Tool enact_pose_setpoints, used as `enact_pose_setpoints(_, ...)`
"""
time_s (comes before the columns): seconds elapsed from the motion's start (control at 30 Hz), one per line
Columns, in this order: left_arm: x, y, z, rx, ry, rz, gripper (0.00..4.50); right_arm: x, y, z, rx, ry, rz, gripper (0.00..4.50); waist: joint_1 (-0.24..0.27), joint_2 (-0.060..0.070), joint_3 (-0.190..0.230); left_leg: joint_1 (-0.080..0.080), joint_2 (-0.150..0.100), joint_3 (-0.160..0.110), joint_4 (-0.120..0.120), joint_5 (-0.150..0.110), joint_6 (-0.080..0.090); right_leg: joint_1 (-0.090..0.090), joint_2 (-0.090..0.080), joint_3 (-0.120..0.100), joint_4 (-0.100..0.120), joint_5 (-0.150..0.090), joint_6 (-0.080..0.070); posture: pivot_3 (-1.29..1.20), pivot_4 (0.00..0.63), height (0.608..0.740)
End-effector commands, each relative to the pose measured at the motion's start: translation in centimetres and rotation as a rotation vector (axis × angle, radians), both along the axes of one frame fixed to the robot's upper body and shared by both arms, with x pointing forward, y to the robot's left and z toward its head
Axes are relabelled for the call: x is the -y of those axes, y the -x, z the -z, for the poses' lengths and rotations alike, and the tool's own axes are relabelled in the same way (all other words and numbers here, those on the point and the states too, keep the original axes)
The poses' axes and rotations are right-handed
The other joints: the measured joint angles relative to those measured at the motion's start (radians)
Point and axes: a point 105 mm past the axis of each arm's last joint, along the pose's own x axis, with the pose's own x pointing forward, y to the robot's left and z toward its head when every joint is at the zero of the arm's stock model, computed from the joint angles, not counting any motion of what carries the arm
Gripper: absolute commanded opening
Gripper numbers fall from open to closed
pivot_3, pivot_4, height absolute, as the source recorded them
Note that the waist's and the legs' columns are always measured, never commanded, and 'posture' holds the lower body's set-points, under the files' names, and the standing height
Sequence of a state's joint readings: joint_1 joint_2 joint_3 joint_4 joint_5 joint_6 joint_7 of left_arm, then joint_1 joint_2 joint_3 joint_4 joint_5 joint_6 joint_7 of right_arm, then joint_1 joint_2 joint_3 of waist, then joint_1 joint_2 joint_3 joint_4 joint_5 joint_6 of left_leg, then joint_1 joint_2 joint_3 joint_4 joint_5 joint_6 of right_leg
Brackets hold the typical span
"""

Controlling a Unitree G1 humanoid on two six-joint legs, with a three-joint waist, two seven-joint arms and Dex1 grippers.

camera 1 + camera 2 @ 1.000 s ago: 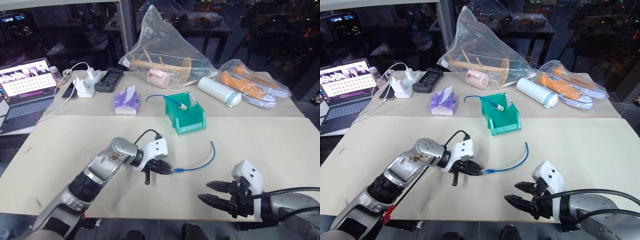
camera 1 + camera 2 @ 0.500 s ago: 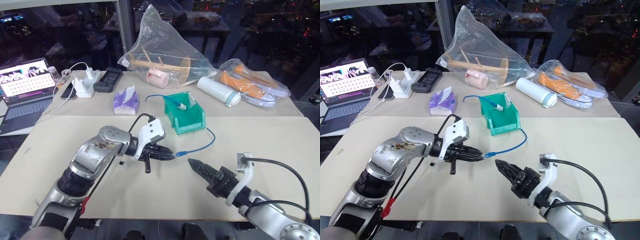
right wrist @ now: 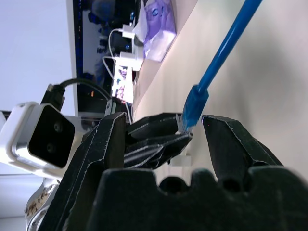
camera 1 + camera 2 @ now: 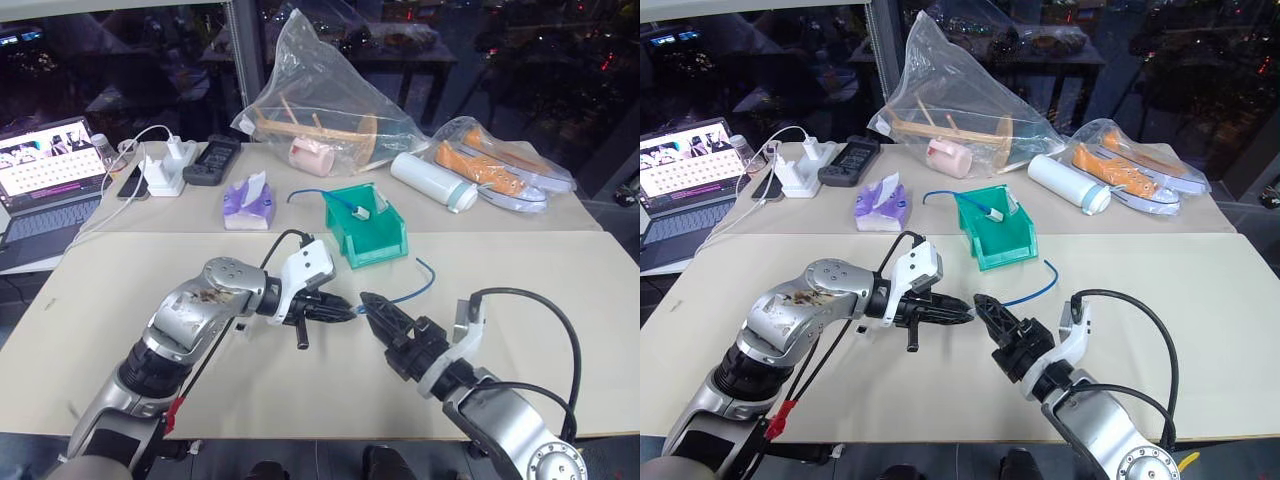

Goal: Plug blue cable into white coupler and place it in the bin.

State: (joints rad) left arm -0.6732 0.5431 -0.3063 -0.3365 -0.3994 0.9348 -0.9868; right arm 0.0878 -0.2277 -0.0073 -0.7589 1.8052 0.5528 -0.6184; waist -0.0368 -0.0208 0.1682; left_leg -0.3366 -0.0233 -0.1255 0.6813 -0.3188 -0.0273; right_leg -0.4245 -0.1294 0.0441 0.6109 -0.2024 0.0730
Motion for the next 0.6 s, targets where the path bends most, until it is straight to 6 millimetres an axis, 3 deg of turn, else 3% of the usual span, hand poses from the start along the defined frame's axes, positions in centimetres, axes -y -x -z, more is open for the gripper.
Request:
enact_pose_setpoints(0.03,0.40,0.47,-0.74,0.026,0.024,0.024,0.07,0.08,0.09,-1.09,0.052,0.009,0.015,2.93,-0.001,0.000,0.000,0.000,0.000,0.000,0.000,0.000,0.000,0.000,0.000,0.000,0.000,0.000,0.000,0.00,0.150,0.740)
enact_pose_setpoints(0.27,0.54,0.55,-0.76,0.018,0.028,0.025,0.07,0.18,-0.08,-1.09,0.054,0.012,0.023,2.93,-0.002,0.000,0.000,0.000,0.000,0.000,0.000,0.000,0.000,0.000,0.000,0.000,0.000,0.000,0.000,0.00,0.150,0.740)
enact_pose_setpoints(0.37,0.67,0.64,-0.73,0.007,0.036,0.027,0.07,-0.04,-0.05,-1.04,0.048,0.007,0.016,2.22,-0.002,0.000,0.000,0.000,0.000,0.000,0.000,0.000,0.000,0.000,0.000,0.000,0.000,0.000,0.000,0.00,0.150,0.740)
enact_pose_setpoints(0.57,0.58,0.68,-0.70,-0.007,0.040,0.020,0.07,0.02,0.02,-1.00,0.047,0.011,0.012,0.19,-0.002,0.000,0.000,0.000,0.000,0.000,0.000,0.000,0.000,0.000,0.000,0.000,0.000,0.000,0.000,0.00,0.150,0.740)
enact_pose_setpoints(0.6,0.59,0.69,-0.71,-0.008,0.040,0.019,0.07,0.06,0.02,-1.01,0.046,0.010,0.014,0.03,-0.002,0.000,0.000,0.000,0.000,0.000,0.000,0.000,0.000,0.000,0.000,0.000,0.000,0.000,0.000,0.00,0.150,0.740)
